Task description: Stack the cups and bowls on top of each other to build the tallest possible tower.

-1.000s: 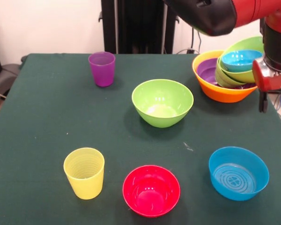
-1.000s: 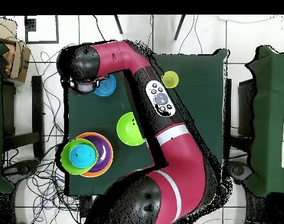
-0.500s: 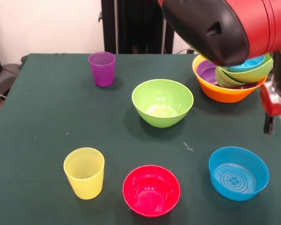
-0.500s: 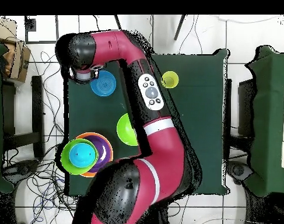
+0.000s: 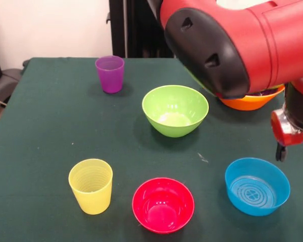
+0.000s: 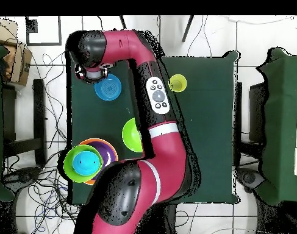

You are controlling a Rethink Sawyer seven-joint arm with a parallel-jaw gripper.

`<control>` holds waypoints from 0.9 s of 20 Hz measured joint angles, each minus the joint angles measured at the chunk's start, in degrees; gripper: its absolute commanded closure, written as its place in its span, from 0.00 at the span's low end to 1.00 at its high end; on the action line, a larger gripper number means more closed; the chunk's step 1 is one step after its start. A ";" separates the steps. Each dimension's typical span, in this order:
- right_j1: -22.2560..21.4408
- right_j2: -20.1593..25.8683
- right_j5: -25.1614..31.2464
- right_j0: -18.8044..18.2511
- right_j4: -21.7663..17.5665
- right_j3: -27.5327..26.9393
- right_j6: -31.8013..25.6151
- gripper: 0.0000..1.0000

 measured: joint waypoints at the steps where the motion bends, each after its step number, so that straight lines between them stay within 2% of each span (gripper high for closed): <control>1: 0.46 -0.01 0.00 -0.01 0.00 -0.77 -0.60 0.00; 18: 3.35 0.02 0.00 0.16 -0.11 -6.46 -1.39 0.00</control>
